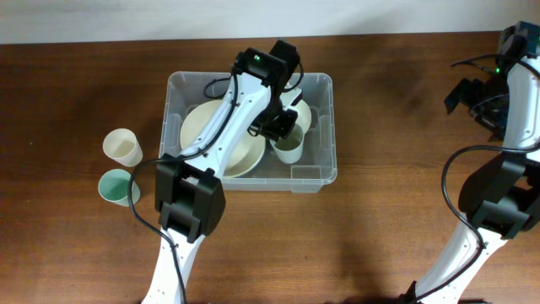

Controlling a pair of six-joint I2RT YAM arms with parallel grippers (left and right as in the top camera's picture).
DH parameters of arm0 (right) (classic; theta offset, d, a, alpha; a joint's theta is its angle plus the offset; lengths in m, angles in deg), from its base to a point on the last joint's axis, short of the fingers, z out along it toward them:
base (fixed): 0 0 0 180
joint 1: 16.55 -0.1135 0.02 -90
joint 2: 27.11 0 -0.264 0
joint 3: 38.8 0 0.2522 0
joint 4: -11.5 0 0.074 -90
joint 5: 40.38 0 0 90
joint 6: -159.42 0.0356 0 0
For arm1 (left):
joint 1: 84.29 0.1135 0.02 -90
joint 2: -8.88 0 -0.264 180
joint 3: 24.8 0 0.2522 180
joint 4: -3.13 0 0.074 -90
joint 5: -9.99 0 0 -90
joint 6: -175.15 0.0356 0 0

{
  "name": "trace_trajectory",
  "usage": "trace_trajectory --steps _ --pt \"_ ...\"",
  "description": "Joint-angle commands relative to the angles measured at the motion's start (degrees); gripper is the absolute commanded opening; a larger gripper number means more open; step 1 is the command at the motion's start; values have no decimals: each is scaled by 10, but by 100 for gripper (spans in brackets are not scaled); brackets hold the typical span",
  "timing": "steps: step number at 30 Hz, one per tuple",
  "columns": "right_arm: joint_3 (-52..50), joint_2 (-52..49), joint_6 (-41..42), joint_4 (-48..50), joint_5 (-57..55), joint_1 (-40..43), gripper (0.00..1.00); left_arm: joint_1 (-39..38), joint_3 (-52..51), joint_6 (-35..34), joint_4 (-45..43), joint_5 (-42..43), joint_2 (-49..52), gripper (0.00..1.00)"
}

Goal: Pack container
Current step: 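Lower the grey cup into the bin beside the bowls and release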

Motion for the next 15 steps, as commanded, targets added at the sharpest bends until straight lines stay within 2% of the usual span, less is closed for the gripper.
trace_trajectory --steps 1,8,15 --pt "-2 0 0 0 -1 2 99 1 -21 -4 -2 -3 2 6" --pt "-2 0 0 0 -1 2 99 1 -46 -4 -32 -5 2 14" --pt "-2 0 0 0 -1 2 99 2 -54 -4 -55 -21 2 14"
